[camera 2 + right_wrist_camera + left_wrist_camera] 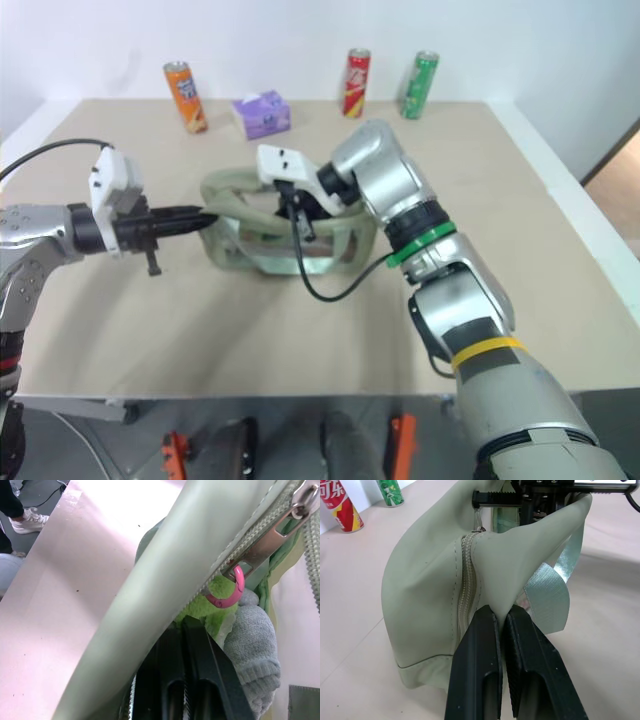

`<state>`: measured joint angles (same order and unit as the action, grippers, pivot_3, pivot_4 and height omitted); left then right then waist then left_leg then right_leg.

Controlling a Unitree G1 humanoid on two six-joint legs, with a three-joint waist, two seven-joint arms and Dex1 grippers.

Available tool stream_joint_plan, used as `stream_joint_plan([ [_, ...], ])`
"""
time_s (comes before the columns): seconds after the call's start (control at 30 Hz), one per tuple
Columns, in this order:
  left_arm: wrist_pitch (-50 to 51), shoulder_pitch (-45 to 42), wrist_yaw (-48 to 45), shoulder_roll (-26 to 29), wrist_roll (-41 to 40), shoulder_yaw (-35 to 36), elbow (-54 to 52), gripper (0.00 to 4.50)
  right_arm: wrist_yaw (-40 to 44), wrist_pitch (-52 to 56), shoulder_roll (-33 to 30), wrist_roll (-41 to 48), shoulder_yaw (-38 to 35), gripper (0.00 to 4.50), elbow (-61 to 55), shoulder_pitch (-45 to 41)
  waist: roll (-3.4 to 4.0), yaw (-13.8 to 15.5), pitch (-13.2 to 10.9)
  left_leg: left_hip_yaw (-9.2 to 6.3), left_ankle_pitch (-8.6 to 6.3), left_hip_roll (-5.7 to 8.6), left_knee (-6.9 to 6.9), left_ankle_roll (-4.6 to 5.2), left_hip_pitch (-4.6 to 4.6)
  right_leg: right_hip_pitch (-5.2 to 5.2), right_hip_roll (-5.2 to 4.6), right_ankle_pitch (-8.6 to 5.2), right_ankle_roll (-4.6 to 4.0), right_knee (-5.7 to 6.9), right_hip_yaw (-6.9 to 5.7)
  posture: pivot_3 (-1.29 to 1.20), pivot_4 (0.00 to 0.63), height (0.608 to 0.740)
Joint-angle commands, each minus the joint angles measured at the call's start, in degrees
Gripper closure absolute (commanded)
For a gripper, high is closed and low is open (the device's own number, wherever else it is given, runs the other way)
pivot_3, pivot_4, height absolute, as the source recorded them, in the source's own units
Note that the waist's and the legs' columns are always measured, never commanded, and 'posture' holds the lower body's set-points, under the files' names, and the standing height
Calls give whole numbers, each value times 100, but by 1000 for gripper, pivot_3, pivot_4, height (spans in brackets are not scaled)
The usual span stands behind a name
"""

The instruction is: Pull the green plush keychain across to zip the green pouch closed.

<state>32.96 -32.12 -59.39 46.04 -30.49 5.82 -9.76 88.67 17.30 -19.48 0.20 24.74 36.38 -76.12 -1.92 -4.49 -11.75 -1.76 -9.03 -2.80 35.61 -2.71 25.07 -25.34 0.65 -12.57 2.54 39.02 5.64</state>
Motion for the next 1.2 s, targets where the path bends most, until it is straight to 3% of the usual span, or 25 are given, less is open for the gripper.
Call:
stream_joint_plan([
  [0.03, -46, -68, 23, 47, -160, 237, -227, 4500, 95, -62, -120, -14, -102, 4481, -149, -100, 0, 0, 0, 0, 0, 0, 0, 0, 0, 0, 0, 0, 0, 0, 0, 0, 150, 740],
  [0.47, -159, -211, -47, -41, -130, 97, -46, 4500, -367, -122, -884, 113, -927, 4481, -34, -1473, 1, 1, -1, 0, 0, -1, -12, 0, -2, -5, 0, -6, -6, 0, -2, 0, 150, 740],
  [0.93, -299, -319, -138, -153, -60, -11, 130, 4500, -172, -82, -1541, 93, -929, 4481, -917, -1173, 2, 8, -1, 2, 0, 1, -12, 0, 2, -6, -1, -8, -4, 0, 1, 0, 150, 740],
  [1.03, -307, -330, -153, -152, -51, -25, 151, 4500, 219, -173, -1944, 45, -843, 4481, -1170, -1043, 2, 11, -1, 2, 0, 1, -11, 0, 1, -6, -1, -8, -5, 0, 0, 0, 150, 740],
  [1.13, -314, -313, -174, -138, -55, -22, 152, 4500, 377, -415, -2945, 630, -324, 4481, -1663, -760, 3, 19, -2, 2, 0, 2, -11, 0, 3, -4, -4, -11, -3, -2, -1, 0, 150, 740],
  [1.2, -327, -307, -196, -130, -54, -24, 171, 4500, 383, -485, -3254, 620, -270, 4481, -1520, -827, 3, 23, -3, 7, 0, 4, -12, -1, 4, -7, -7, -11, -2, -2, 5, 0, 150, 740],
])
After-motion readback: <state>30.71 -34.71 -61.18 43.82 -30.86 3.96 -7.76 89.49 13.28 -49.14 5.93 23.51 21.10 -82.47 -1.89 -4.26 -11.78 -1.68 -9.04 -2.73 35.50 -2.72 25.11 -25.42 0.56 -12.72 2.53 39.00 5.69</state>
